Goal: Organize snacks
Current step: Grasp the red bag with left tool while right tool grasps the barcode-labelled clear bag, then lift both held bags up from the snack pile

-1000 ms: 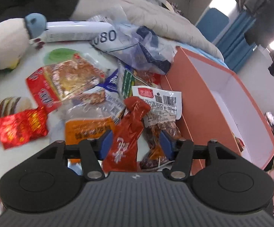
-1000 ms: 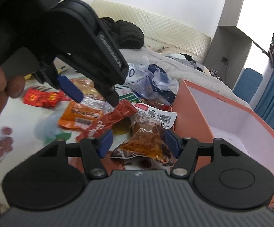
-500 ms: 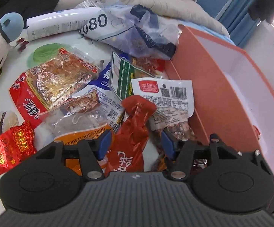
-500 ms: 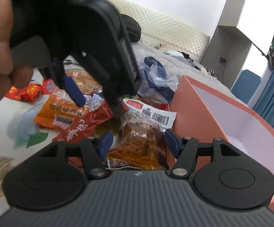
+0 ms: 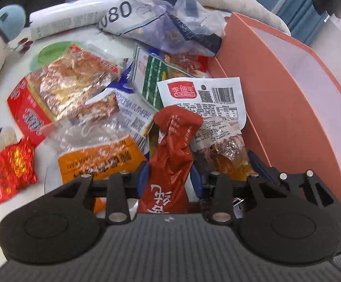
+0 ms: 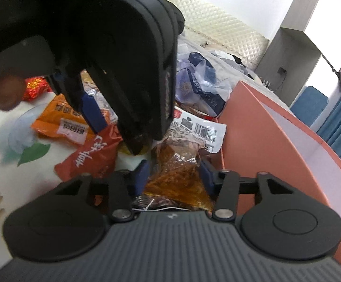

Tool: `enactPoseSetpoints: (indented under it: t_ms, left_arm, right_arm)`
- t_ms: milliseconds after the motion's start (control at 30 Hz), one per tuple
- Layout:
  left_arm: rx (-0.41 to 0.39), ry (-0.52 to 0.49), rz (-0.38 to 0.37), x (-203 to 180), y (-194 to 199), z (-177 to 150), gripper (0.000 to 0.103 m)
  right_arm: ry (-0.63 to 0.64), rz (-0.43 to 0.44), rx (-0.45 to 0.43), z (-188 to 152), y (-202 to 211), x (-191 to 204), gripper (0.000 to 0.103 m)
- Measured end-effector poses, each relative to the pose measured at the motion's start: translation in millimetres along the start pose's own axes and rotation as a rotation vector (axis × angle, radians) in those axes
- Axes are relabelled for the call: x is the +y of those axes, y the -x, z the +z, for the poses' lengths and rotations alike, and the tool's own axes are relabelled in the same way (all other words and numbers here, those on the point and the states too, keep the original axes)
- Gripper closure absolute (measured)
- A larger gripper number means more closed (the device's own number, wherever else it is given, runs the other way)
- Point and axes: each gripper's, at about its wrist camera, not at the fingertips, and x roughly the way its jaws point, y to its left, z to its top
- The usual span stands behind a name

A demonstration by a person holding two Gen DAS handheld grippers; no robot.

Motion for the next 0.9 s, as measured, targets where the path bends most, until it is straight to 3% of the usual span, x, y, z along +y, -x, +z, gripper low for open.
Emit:
enactPoseSetpoints:
  t_ms: [100,233,467,600,733,900]
  left_arm:
    - [0.017,0.052,0.005,1,6,-7,0.061]
    - [0.003,0.103,0.012,-3,26,-21,0.062]
    - [-0.043,0.146,0.047,-12,64,-58,0.062]
    - [-0.058,0.142,0.106,-19,85,-85,0.067]
    - [-0.086,0.214,0.082,-9,106,-105,0.075]
    - [-0.115,0.261,0.057,2,128,-125,0.075]
  right_arm:
    - [0.0,0.002,-0.007,-1,4,-1,0.066]
    - [-0.004,0.031,-0.019,-6,14,-6,0.07]
    - [-0.044,0.095,-0.006,-9,35,-18,0.071]
    - [-0.044,0.145,-0.002,-13,53,-19,0.072]
    - [-0.036,0.195,-0.002,-15,74,-18,0.072]
    - [-0.032,0.247,0.006,-18,95,-18,0.072]
